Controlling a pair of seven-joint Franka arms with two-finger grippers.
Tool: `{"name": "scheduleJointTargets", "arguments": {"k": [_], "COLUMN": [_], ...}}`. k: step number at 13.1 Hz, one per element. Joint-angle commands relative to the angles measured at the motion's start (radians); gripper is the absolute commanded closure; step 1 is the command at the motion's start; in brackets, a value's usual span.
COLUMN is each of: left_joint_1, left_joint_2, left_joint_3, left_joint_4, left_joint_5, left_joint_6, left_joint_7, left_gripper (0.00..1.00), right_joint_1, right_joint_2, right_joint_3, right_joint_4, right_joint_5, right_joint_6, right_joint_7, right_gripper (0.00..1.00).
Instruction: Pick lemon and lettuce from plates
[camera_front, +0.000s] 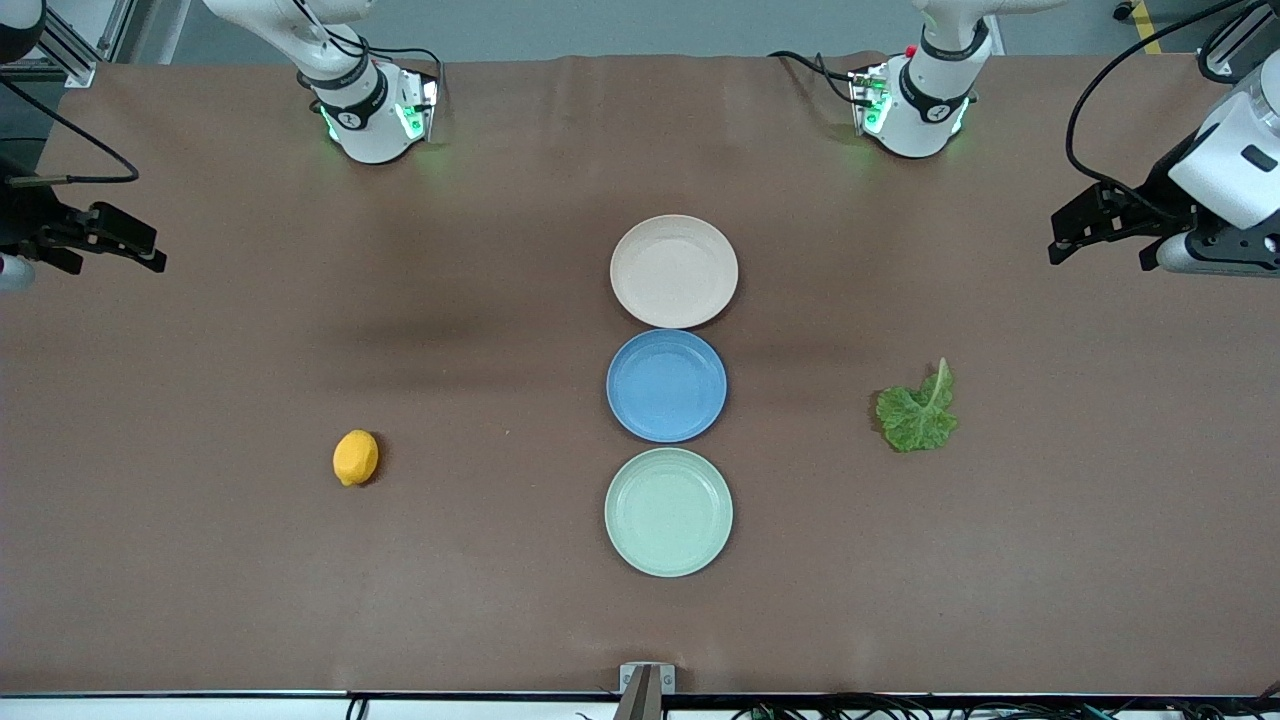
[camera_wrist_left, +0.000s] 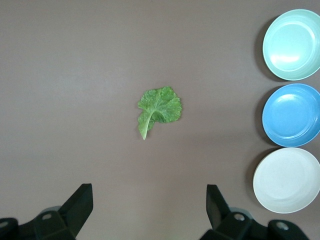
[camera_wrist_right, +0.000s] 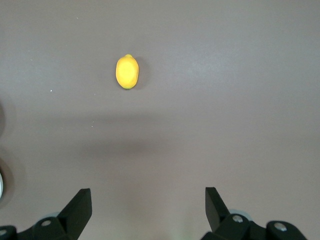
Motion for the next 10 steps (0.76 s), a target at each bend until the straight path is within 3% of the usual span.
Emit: {"name": "scheduleJointTargets", "arguments": {"k": [1,10], "left_joint_1": [0.005,0.008], "left_joint_2": [-0.055,-0.057], "left_joint_3": [-0.017,-0.014], "left_joint_4": [-0.069,-0.064], "left_joint_5": [0.039,0.085], "left_joint_6": [0.057,0.059], "left_joint_7": [-0.014,-0.034], "left_gripper": [0.00,0.00], "right_joint_1": [0.004,0.007], "right_joint_2": [-0.033,-0.033], "right_joint_3": [-0.001,0.002], "right_joint_4": [-0.030,-0.030], "right_joint_5": [-0.006,-0.030], "right_joint_6": [0.006,0.012], "right_joint_7": [-0.008,-0.010], "right_gripper": [0.00,0.00]}}
